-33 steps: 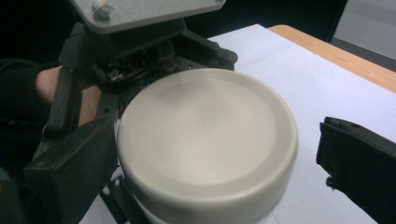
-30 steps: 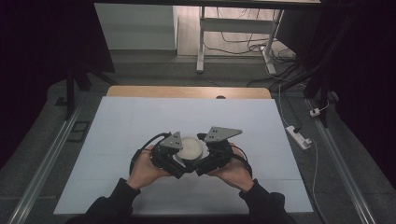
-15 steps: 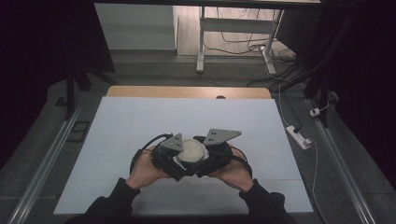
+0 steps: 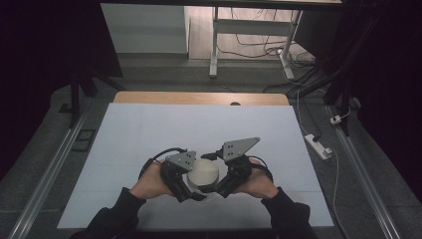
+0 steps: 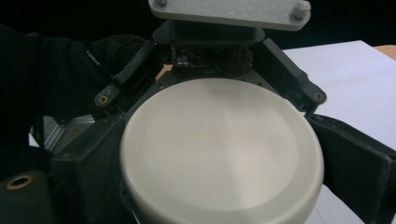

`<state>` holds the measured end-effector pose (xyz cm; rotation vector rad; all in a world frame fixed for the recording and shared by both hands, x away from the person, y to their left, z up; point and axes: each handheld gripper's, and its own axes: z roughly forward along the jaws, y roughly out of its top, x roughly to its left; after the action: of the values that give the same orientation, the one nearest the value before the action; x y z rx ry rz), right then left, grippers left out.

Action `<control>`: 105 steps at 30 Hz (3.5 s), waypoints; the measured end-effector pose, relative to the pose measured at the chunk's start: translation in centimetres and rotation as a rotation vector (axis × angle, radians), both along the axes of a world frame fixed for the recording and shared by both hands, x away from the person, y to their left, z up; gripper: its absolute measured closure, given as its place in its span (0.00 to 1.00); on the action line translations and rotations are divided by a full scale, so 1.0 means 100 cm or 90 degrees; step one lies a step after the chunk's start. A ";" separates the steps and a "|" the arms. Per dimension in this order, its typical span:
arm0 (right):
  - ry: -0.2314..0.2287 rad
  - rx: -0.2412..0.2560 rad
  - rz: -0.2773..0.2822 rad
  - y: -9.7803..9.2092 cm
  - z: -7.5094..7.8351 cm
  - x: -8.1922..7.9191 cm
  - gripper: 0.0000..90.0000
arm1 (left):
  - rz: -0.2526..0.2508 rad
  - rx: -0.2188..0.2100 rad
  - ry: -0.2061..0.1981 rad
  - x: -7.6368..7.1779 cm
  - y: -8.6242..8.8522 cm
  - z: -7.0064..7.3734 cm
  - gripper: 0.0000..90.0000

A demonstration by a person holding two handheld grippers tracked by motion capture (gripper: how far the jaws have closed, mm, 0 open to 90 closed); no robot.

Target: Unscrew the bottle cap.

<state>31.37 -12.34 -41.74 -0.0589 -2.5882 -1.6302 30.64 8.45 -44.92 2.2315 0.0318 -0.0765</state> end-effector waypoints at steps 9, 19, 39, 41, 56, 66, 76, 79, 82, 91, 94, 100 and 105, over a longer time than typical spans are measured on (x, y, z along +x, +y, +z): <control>-0.023 0.005 -0.103 -0.004 0.010 -0.001 0.01 | 0.106 -0.004 0.002 0.006 0.003 0.000 0.08; -0.019 -0.025 -0.274 0.009 0.001 -0.001 0.00 | 0.251 0.011 0.001 0.009 0.003 0.000 0.08; 0.002 -0.009 -0.173 0.006 -0.001 -0.001 0.08 | 0.116 0.005 0.008 0.006 0.001 0.001 0.08; 0.009 -0.008 -0.146 0.005 0.000 -0.001 0.08 | 0.095 0.007 0.007 0.005 0.001 0.001 0.08; 0.005 0.012 -0.143 -0.002 0.006 0.000 0.08 | 0.120 0.019 -0.001 0.008 0.003 -0.004 0.08; -0.010 0.005 -0.164 -0.005 0.006 0.000 0.08 | 0.166 0.017 -0.002 0.014 0.010 -0.006 0.08; -0.011 -0.007 -0.213 -0.007 0.004 -0.003 0.08 | 0.212 0.016 -0.002 0.019 0.017 -0.006 0.08; -0.010 -0.005 -0.225 -0.008 0.005 -0.006 0.08 | 0.218 0.020 -0.005 0.020 0.018 -0.006 0.08; -0.011 -0.006 -0.234 -0.010 0.004 -0.011 0.08 | 0.228 0.019 -0.003 0.021 0.019 -0.006 0.08; -0.017 -0.003 -0.235 -0.014 0.003 -0.024 0.08 | 0.256 0.014 0.001 0.026 0.024 -0.008 0.08; -0.015 -0.004 -0.233 -0.015 0.000 -0.027 0.08 | 0.267 0.014 -0.002 0.029 0.025 -0.007 0.08; -0.016 -0.007 -0.232 -0.017 -0.004 -0.032 0.08 | 0.281 0.015 -0.005 0.034 0.026 -0.007 0.08; -0.015 -0.009 -0.228 -0.016 -0.007 -0.035 0.08 | 0.293 0.017 -0.006 0.041 0.029 -0.008 0.08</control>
<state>27.90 -13.97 -42.41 -0.5358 -2.7285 -1.7221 34.70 11.31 -45.74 2.1963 0.5389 0.1866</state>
